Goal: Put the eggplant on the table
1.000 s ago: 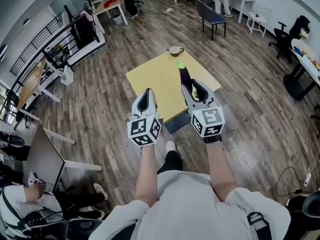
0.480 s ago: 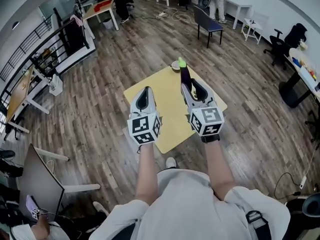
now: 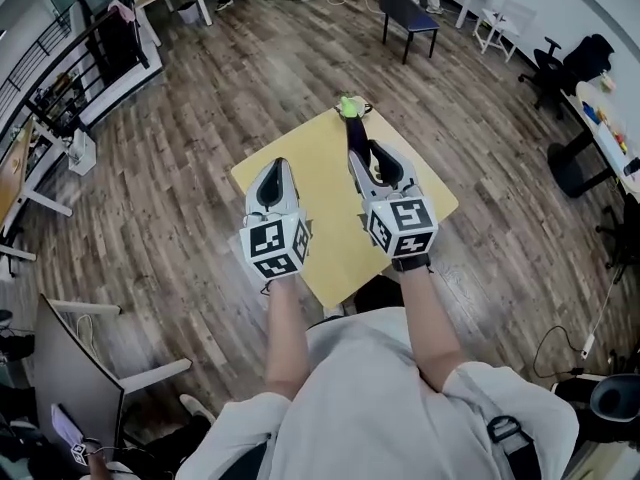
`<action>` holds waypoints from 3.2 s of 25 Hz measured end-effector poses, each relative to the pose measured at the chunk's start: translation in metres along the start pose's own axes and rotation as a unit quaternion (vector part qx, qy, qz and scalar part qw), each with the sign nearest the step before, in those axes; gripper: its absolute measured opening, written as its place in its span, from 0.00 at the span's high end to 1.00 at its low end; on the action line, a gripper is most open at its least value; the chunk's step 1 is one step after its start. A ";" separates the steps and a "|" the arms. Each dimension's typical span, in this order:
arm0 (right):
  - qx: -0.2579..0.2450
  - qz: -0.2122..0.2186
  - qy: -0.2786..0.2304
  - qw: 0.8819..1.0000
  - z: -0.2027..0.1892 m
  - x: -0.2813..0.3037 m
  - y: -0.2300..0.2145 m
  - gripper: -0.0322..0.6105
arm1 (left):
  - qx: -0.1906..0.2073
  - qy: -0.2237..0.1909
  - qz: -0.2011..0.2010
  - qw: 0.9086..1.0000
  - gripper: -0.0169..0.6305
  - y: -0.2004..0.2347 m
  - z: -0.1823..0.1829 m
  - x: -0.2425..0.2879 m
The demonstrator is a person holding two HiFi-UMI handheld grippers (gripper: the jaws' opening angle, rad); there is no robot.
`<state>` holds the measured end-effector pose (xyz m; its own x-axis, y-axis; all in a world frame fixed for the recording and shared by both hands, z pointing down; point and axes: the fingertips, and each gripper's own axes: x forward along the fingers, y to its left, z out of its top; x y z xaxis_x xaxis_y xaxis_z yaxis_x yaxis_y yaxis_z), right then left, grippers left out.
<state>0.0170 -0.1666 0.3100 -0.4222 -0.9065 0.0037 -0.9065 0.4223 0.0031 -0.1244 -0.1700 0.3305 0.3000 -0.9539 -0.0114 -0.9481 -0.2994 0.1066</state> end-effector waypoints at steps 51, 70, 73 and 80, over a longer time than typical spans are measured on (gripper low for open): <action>0.081 0.033 0.259 0.962 -0.256 0.163 -0.056 0.72 | -0.058 0.188 0.054 0.979 0.96 0.074 -0.203 0.147; 0.111 0.046 0.377 0.918 -0.366 0.153 -0.050 0.72 | -0.072 0.243 0.063 0.965 0.96 0.071 -0.265 0.149; 0.113 0.049 0.389 0.913 -0.378 0.152 -0.047 0.72 | -0.075 0.248 0.066 0.964 0.96 0.072 -0.270 0.149; 0.117 0.048 0.412 0.902 -0.399 0.150 -0.044 0.72 | -0.081 0.255 0.070 0.961 0.96 0.074 -0.279 0.148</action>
<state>-0.0047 -0.3206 0.7099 -0.4402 -0.5155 0.7351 -0.8823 0.4004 -0.2475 -0.1210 -0.3276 0.6143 0.2227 -0.8376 0.4989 -0.9666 -0.1230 0.2250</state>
